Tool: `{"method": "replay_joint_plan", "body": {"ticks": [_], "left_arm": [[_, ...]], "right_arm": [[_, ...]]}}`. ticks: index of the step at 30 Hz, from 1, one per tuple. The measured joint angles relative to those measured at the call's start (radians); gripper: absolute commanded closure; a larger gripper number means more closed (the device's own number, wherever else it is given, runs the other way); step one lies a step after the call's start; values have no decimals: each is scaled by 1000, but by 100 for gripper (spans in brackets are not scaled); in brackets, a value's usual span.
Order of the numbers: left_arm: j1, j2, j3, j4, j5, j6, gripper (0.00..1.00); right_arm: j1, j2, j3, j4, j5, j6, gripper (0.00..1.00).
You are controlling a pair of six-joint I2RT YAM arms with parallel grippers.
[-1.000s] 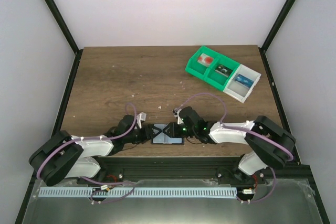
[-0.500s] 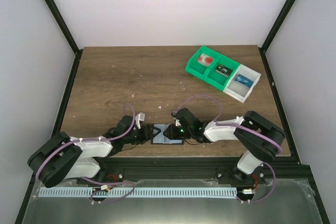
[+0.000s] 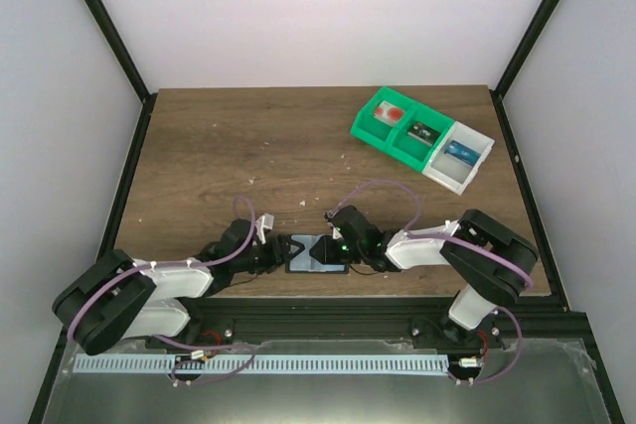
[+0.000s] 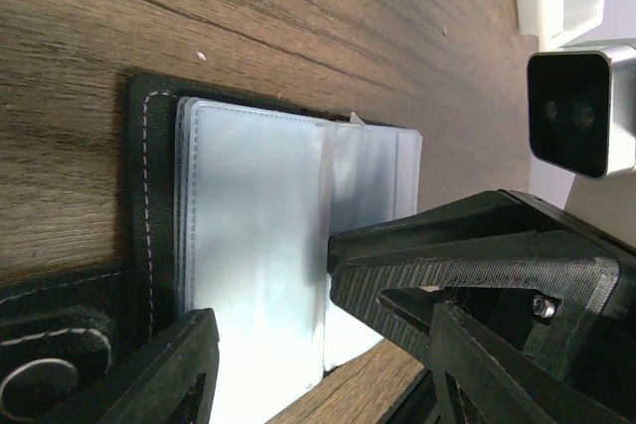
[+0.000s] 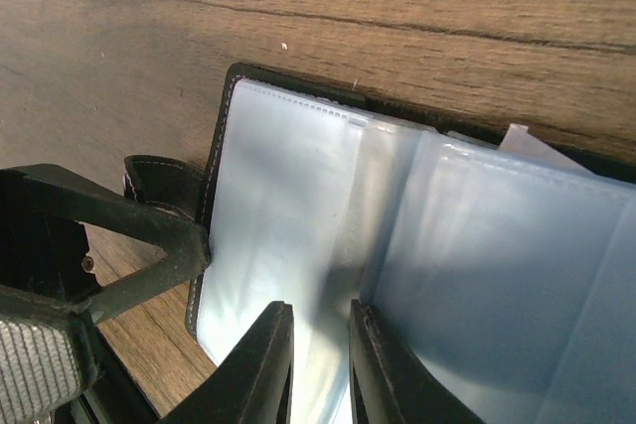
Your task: Take the credit cards out of the card holder
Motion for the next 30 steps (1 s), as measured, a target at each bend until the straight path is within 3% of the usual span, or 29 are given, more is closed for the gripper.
{"method": "replay_joint_plan", "body": {"ticks": [17,30], "left_arm": [[0,-15,41,-117,-20,30,38],[13,19,44,-65,25,6,40]], "right_arm": [[0,0,-26,50,3,6,83],[0,13,-44,106,-3,6,84]]}}
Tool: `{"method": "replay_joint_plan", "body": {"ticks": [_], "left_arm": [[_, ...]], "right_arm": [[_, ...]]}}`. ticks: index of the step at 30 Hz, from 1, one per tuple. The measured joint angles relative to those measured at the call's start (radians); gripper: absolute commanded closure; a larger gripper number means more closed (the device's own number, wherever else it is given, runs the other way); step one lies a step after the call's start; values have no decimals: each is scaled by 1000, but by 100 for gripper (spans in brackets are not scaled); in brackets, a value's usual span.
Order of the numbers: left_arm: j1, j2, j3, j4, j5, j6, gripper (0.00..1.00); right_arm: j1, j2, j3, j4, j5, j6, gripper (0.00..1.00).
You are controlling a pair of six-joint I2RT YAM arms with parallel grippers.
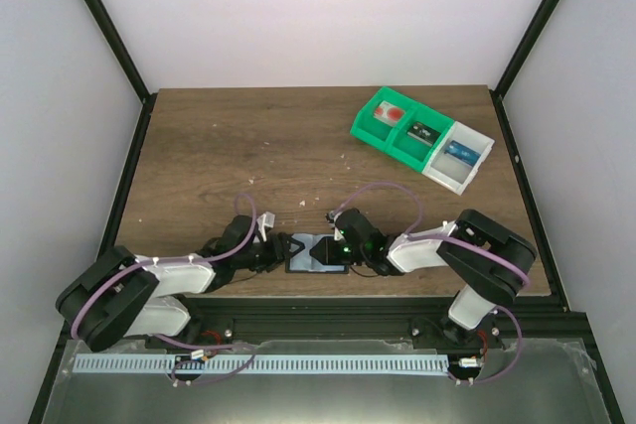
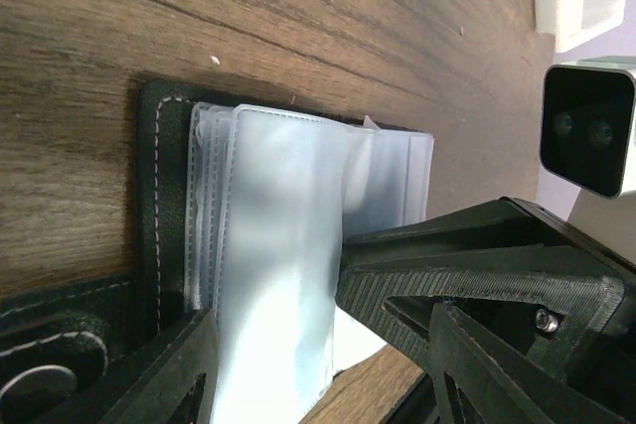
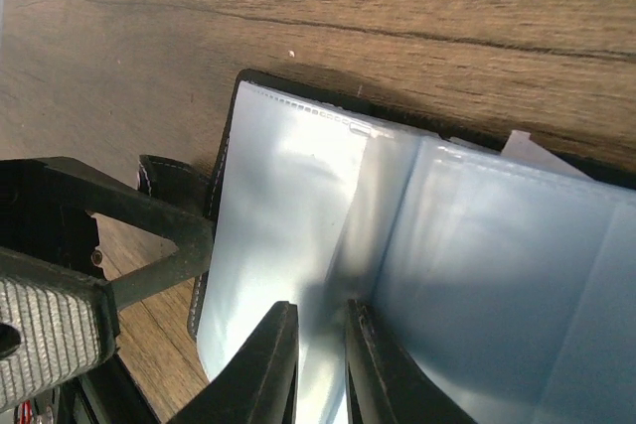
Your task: Take the credit cards out of the card holder
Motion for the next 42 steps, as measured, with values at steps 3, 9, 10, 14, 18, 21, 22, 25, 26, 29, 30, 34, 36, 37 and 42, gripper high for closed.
{"method": "replay_joint_plan", "body": {"ticks": [3,9,10,14,18,21,22,25,26,29,30,34,36,37,42], "left_arm": [[1,0,-2,2,13,-15,40],[0,-26,-10,-2,36,-46,41],[0,-31,-10,-4,39,-52,41],[-2,-45,-9,-11,44,-57,40],[-3,-46,-7,-13,53,-58,41],[-6,-46,1,-21,60,-58,41],[-9,-46,5,-24,61,-58,41],[-17,-58,11,-30,62,-58,42],[-19,-68,12,-30,63,-58,43],[-28,-95,19,-18,69,-57,44],[-31,-98,22,-12,72,-57,44],[-35,-103,23,-5,81,-56,46],[-35,-103,23,0,84,-55,47],[-35,-102,24,5,86,-55,48],[-35,-90,29,26,100,-51,49]], "right_arm": [[0,1,-14,30,-3,1,84],[-2,5,-36,80,-7,12,84],[-2,5,-40,89,-8,13,84],[-2,6,-48,106,-8,22,84],[-2,5,-55,118,-7,31,83],[-4,2,-64,130,-6,35,83],[-5,-2,-69,132,-5,35,83],[-6,-7,-76,135,-5,40,83],[-7,-7,-76,136,-5,42,83],[-7,-8,-82,147,-11,55,83],[-6,-8,-83,149,-17,61,83],[-6,-22,-93,150,-29,72,82],[-6,-27,-93,147,-33,75,79],[-6,-32,-93,145,-35,76,79],[0,-71,-100,138,-51,80,79]]}}
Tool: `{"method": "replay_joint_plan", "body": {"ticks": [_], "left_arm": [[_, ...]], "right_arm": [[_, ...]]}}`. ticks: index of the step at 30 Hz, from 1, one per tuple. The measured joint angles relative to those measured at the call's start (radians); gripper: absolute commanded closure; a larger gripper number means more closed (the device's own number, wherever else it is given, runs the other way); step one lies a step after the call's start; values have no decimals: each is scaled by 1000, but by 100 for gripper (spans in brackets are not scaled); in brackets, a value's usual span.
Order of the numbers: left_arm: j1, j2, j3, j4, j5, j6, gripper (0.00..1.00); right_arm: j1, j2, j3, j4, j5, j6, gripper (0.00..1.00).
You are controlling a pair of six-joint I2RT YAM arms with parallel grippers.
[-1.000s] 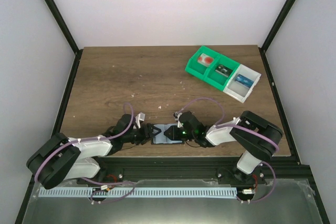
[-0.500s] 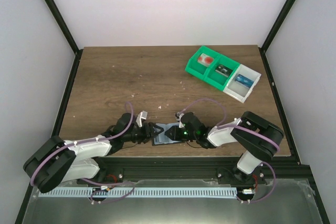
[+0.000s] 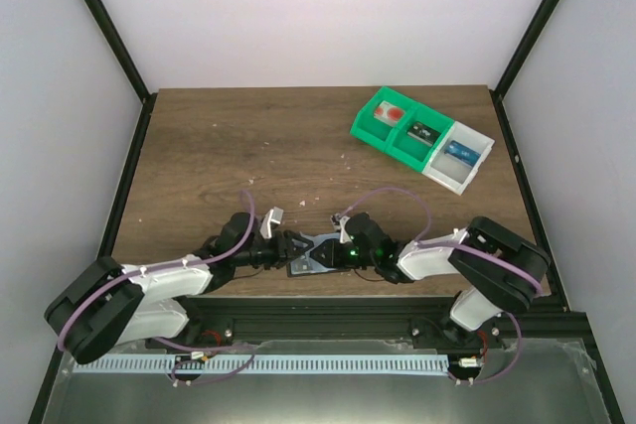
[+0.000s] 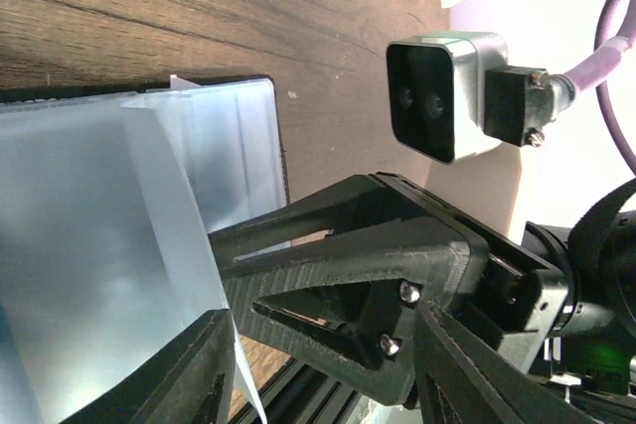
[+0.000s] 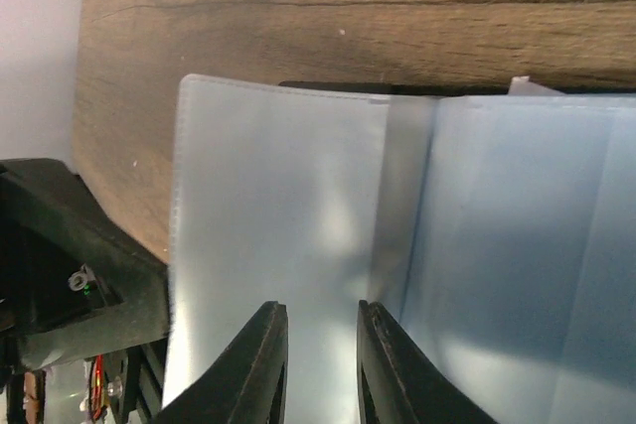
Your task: Take the credit cards out of the card holder
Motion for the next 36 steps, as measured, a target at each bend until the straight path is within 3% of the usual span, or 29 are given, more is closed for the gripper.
{"method": "replay_joint_plan", "body": {"ticks": [5,16,25,27,29,33,36], "left_arm": [[-2,16,14,8,10,12,56],[0,34,29,-36,-7,71,48],[18,47,19,-69,-42,105,53],[18,60,19,-71,-43,112,60],[18,68,19,-80,-47,124,78],[21,71,18,-98,-58,136,100],[23,72,18,-98,-61,146,100]], "right_arm": [[0,-34,-5,-31,6,-9,81],[0,-187,-5,-237,150,-93,81],[0,-214,-5,-285,173,-118,80],[0,-214,-5,-294,187,-119,79],[0,-216,-5,-310,204,-123,79],[-4,-217,-6,-339,241,-126,79],[-20,-219,-27,-319,248,-124,79]]}}
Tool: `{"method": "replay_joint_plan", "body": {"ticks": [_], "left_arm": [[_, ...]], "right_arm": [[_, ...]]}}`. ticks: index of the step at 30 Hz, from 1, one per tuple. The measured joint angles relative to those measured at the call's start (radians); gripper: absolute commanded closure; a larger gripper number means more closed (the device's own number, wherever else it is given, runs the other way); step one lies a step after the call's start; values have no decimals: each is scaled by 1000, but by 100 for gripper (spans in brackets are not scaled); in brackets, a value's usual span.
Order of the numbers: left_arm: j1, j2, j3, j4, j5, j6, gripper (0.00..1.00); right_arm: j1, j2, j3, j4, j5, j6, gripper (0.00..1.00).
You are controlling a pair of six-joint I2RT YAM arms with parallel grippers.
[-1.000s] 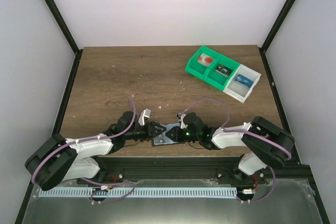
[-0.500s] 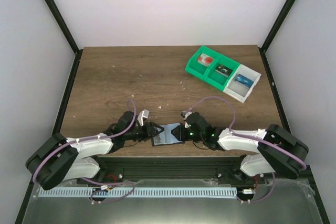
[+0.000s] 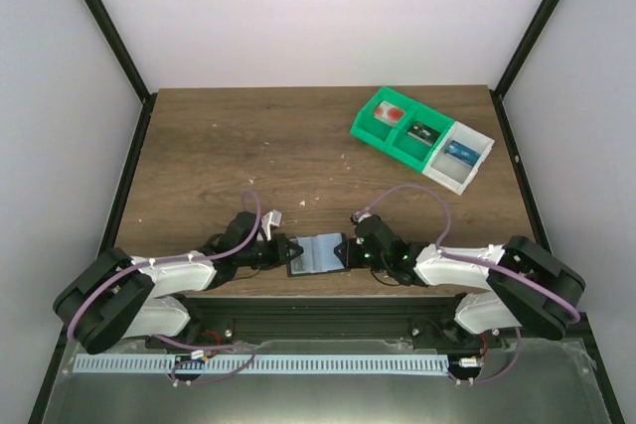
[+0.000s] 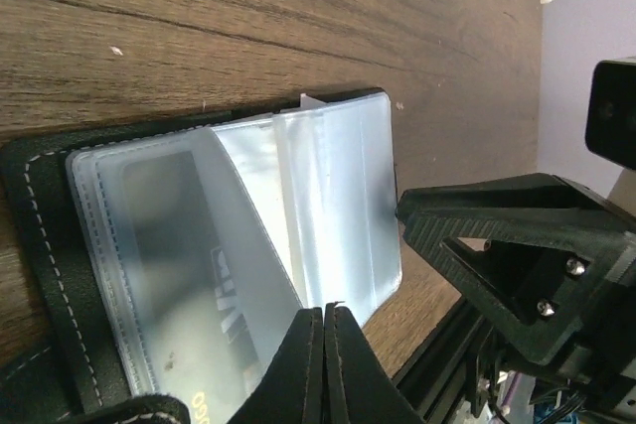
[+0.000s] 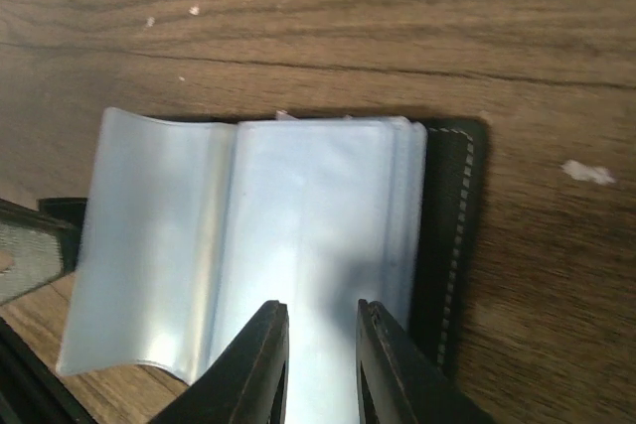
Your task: Take the credit cards out of the card holder
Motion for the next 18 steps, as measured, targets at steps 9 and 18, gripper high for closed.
{"method": "replay_joint_plan", "body": {"ticks": [9,18], "left_arm": [[-6,1,35,1,22,-1,100],[-86,119,127,134,61,-35,96]], "right_arm": [[-8,24,-45,75,-27,27,80],[-8,19,-97,171,-52,80,77]]}}
